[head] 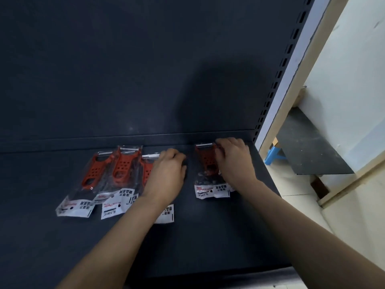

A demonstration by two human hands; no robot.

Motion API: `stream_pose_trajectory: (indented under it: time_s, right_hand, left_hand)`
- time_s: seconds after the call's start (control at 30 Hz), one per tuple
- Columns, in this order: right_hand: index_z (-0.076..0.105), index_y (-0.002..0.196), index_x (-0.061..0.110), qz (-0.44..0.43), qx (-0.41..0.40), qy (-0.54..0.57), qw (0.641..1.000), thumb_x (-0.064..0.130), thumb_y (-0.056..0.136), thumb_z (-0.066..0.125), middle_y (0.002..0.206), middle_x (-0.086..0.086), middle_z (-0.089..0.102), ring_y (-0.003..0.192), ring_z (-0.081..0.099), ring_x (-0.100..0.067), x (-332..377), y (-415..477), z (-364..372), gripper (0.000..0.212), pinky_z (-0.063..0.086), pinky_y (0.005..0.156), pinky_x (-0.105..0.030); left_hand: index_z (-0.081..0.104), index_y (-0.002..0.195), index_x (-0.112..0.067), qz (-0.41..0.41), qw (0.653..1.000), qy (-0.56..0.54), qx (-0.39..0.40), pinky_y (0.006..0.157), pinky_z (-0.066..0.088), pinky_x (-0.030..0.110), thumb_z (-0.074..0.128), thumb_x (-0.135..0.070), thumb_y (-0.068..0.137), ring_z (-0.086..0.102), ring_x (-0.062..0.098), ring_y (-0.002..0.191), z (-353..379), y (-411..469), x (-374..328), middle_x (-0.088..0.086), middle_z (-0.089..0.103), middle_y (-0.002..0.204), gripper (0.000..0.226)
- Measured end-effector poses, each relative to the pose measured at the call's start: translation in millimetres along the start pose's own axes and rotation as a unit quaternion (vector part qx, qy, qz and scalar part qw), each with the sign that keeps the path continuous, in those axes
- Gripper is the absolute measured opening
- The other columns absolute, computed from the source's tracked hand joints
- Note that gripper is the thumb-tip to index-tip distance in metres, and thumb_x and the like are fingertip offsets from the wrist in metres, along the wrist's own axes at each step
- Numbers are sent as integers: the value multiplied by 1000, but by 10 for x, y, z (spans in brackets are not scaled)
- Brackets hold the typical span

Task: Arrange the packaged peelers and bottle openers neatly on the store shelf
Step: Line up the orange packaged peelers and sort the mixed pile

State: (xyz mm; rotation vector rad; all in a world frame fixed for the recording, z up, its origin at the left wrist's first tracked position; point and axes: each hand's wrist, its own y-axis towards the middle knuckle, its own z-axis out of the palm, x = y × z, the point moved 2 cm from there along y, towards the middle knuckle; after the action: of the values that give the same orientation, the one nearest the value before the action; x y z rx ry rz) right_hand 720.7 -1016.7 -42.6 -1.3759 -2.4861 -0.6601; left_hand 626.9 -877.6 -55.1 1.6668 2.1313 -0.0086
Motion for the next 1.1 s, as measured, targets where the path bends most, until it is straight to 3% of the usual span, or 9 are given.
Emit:
stream_pose_trajectory:
  time_s: [0.1,0.17,0.37,0.43,0.6,0.7,0.8,0.93,1.1]
  right_hand:
    - [64,113,5,-51,47,43,997,17,92,52,110,-15,64,106,53,-31,318,-18,116,27,39,91,-35]
    - [64,107,4,-67,91,55,992,23,92,54,106,-15,63,104,54,-31,543,-43,231,26,41,86,-35]
    - [58,112,6,-45,165,16,985,54,87,54,110,-15,57,103,54,-30,1120,-112,535,54,46,86,-35]
    - [53,119,4,-30,172,-16,985,56,85,56,115,-17,54,109,51,-32,1251,-127,594,62,44,88,-35]
    - [43,121,3,46,167,10,985,34,84,63,118,-19,51,108,52,-34,1423,-117,646,52,43,81,-34]
    - [45,113,2,67,154,15,986,27,85,62,109,-18,59,100,57,-35,1462,-116,617,41,42,69,-32]
    - [47,106,4,93,128,36,987,25,84,61,99,-15,62,90,61,-33,1459,-111,525,33,48,65,-33]
    - [49,108,9,119,77,76,987,27,81,61,93,-12,65,85,63,-32,1386,-88,386,35,54,71,-36]
    - [52,109,5,129,5,49,990,26,81,63,100,-17,66,94,62,-37,1103,-25,192,36,45,71,-33]
  left_hand:
    - [63,97,1,-76,995,58,-29,81,41,43,51,8,78,51,38,94,-144,-143,266,19,58,100,23]
    - [63,96,4,-117,989,81,-37,80,40,46,51,11,74,50,40,96,-223,-245,450,22,59,104,26]
    - [63,95,0,-140,984,103,-47,78,41,47,58,-6,85,47,39,95,-338,-438,880,22,56,107,13]
    - [64,98,-1,-143,983,103,-51,81,41,46,59,-6,84,46,39,96,-348,-448,982,22,56,106,16]
    - [47,123,-8,-166,982,83,-27,87,39,43,55,-17,90,45,37,105,-413,-410,1060,19,51,118,35]
    - [36,130,-5,-183,981,67,-8,91,38,43,60,-11,86,44,38,108,-421,-369,1098,22,47,123,51]
    - [38,127,-2,-198,980,14,-6,91,37,44,59,-10,84,44,39,108,-452,-329,1116,23,49,121,48]
    - [44,123,-2,-187,979,-70,-51,90,39,43,57,-10,84,45,36,105,-544,-328,1076,20,53,113,42]
    - [58,109,-10,-124,978,-148,-83,86,40,34,60,-18,85,49,29,100,-575,-260,805,12,56,103,25]
